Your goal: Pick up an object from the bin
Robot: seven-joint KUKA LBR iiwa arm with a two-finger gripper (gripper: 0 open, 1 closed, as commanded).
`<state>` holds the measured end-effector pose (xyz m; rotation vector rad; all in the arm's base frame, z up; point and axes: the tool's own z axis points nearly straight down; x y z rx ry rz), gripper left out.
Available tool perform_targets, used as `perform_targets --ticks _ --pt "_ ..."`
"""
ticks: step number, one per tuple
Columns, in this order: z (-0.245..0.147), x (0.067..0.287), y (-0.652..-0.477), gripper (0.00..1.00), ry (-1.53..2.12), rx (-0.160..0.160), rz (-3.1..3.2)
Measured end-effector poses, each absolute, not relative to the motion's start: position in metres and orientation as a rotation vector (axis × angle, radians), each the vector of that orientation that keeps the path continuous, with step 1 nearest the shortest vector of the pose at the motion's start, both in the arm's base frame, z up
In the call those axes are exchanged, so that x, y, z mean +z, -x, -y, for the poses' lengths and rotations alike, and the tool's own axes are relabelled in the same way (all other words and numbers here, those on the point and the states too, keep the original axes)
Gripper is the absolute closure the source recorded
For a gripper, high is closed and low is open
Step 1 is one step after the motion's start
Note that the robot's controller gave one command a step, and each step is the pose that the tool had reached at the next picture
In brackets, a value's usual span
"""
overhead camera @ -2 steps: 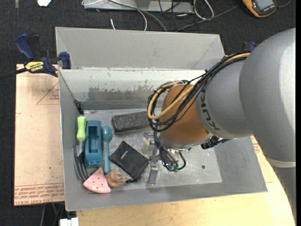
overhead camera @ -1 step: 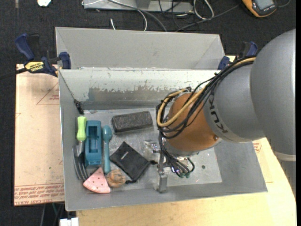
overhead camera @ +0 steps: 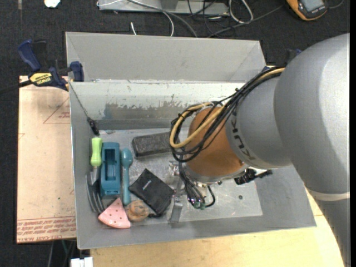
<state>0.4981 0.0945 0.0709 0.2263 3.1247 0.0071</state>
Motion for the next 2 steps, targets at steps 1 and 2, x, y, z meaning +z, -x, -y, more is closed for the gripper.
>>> perform_targets --ticks 1,2 --pt "-0.0964 0.0709 -0.5034 1.00 -0.050 0.003 -3.129" --pt "-0.0964 0.0709 -0.5034 1.00 -0.050 0.003 -3.129"
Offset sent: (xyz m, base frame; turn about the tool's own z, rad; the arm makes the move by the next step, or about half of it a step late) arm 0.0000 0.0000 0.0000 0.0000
